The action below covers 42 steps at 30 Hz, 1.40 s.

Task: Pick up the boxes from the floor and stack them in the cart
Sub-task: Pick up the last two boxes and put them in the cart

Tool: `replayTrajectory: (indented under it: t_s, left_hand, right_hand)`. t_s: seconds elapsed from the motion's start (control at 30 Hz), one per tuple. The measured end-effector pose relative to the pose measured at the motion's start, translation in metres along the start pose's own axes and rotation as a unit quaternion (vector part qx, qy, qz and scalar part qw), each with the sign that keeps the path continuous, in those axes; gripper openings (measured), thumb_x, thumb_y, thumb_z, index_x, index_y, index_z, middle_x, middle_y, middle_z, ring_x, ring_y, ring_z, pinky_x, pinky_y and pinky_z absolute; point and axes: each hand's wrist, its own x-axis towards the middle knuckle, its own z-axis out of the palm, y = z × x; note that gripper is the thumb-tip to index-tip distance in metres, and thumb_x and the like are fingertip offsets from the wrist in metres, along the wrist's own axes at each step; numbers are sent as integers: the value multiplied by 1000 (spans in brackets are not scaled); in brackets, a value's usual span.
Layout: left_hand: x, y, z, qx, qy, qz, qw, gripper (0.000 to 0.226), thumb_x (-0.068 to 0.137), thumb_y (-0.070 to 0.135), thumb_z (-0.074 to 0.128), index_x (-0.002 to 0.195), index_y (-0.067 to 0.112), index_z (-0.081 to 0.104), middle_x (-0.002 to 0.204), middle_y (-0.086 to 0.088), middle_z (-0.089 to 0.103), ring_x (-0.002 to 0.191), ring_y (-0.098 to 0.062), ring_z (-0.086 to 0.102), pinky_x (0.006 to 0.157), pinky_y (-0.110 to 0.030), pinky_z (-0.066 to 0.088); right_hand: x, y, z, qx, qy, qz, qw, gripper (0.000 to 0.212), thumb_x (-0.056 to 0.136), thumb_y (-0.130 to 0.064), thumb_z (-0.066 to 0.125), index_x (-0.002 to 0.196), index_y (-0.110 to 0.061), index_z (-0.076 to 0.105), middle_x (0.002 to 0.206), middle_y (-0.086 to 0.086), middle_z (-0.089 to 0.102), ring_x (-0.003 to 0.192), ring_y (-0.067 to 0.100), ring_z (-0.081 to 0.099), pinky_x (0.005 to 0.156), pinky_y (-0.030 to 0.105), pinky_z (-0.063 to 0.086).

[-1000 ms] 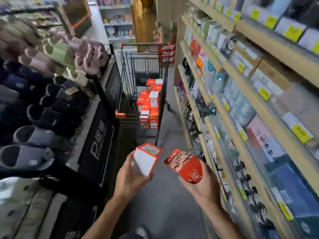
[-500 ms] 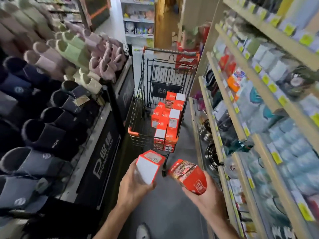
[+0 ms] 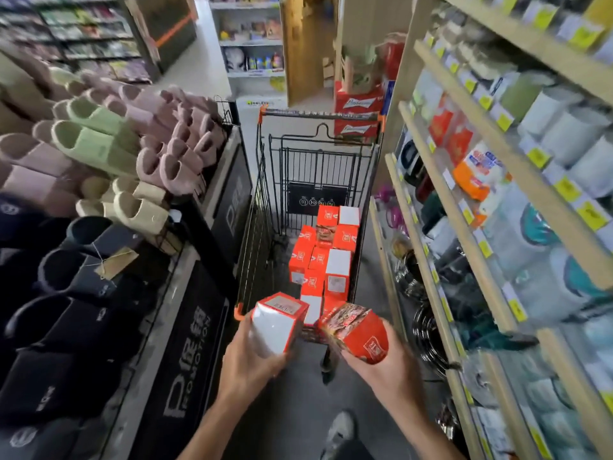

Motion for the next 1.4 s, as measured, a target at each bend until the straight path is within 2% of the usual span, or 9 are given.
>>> replayTrajectory:
  t_s: [0.17,0.4,0.5,0.73,0.87,0.93,1.0,1.2,1.4]
  left_hand:
    - [67,25,8,21,6,-21,1000,101,52,63,89,136,39,38,111,17,61,98,-6,63,77,-29,57]
    - [158,19,15,15,-24,-81,996,100,45,55,90,133,39,44,110,13,67,100,-13,66,82,-40,57]
    - [201,4,23,1,-54,-110,992,100,47,51,91,134,36,44,105,14,64,98,-14,65,82,-37,56]
    - [308,-59,51,41,-147,-141,978,90,48,51,86,127,32,48,109,7,66,104,-21,64,84,-38,52]
    - [353,-95,72,69,-204,-146,965,93,55,47,86,135,30,42,120,5,63,109,-23,62,84,-35,50]
    - [372,-108,86,86,-224,-145,960,94,56,46,87,136,27,40,121,2,63,109,-24,62,83,-34,50]
    - [385,-122,102,89,-233,-150,957,95,54,47,87,134,25,41,120,-2,64,106,-26,63,84,-39,53]
    - [404,-148,153,80,-248,-185,948,96,54,50,85,133,19,40,119,-6,62,108,-32,62,86,-46,53]
    - [409,-165,204,61,-239,-225,943,106,54,56,85,140,21,36,130,-8,60,117,-32,59,90,-43,52]
  right_hand:
    - [76,-16,12,17,-18,-7,1000,92,51,-67,85,130,-27,58,110,-5,69,89,13,64,69,23,46]
    - [137,-37,25,28,-38,25,999,94,56,-64,88,135,-25,55,111,-8,64,86,7,58,65,3,34]
    - [157,-48,40,18,-29,44,998,98,53,-72,82,134,-24,56,111,-6,65,86,8,58,66,8,38]
    - [188,-80,96,-8,13,143,990,108,47,-85,72,138,-31,51,122,-5,66,104,16,66,87,39,57]
    - [210,-103,125,2,44,186,982,114,38,-93,69,133,-30,55,113,-10,66,94,13,65,81,33,55]
    - [222,-107,139,5,49,199,979,102,45,-75,83,132,-29,57,107,-11,67,85,9,64,75,29,52]
    - [233,-110,151,16,58,208,976,90,51,-60,90,130,-30,58,99,-23,63,79,-7,61,69,22,50]
    - [266,-94,189,49,64,214,973,84,49,-57,92,122,-48,52,97,-37,56,88,-20,57,69,5,44]
    - [284,-70,212,51,24,219,974,105,45,-76,81,137,-43,44,116,-21,63,100,0,64,83,24,55]
